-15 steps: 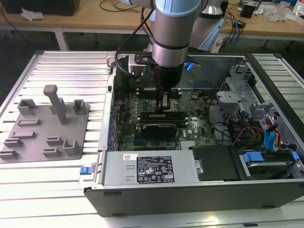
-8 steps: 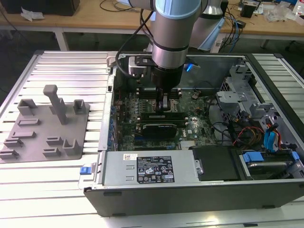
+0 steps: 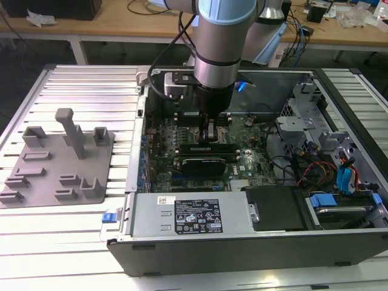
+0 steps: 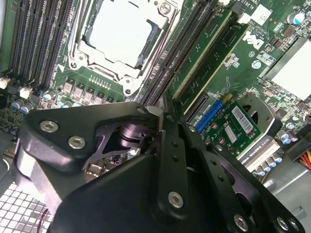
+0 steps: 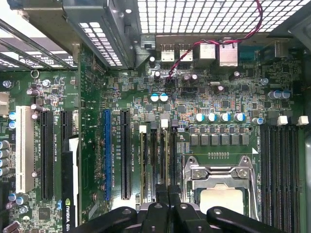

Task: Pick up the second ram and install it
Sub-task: 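Insert the second ram into the second slot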

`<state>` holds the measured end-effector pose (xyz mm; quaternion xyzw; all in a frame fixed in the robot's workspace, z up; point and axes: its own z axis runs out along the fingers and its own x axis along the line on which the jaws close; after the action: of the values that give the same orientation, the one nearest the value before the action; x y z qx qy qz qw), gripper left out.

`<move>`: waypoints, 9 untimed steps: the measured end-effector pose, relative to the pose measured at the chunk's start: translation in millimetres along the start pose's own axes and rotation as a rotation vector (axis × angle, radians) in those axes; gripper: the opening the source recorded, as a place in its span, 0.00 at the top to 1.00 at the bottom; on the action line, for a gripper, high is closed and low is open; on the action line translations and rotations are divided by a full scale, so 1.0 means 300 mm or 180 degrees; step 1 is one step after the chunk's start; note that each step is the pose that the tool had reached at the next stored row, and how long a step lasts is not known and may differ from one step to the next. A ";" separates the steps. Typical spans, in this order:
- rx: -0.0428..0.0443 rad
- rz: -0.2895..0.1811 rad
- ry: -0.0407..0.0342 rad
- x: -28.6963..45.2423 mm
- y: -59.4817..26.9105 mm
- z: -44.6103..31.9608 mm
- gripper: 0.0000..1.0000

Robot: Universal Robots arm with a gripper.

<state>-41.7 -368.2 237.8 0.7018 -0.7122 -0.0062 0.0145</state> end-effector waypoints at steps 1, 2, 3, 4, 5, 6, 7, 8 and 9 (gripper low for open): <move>0.0000 0.0000 0.0000 0.000 0.000 0.000 0.91; 0.0000 0.0000 0.0000 0.000 -0.002 0.000 0.91; 0.0000 0.0000 0.0000 0.000 -0.002 0.000 0.91; 0.0000 0.0000 0.0000 0.000 -0.003 0.000 0.91; 0.0000 0.0000 0.0000 0.000 -0.003 0.000 0.91; 0.0000 0.0000 0.0000 0.000 -0.003 0.000 0.91; 0.0000 0.0000 0.0000 0.000 -0.003 0.000 0.91; 0.0000 0.0000 0.0000 0.000 -0.003 0.000 0.91; 0.0000 0.0000 0.0000 0.000 -0.003 0.000 0.91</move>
<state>-40.9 -368.2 237.7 0.7018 -0.7122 -0.0061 0.0145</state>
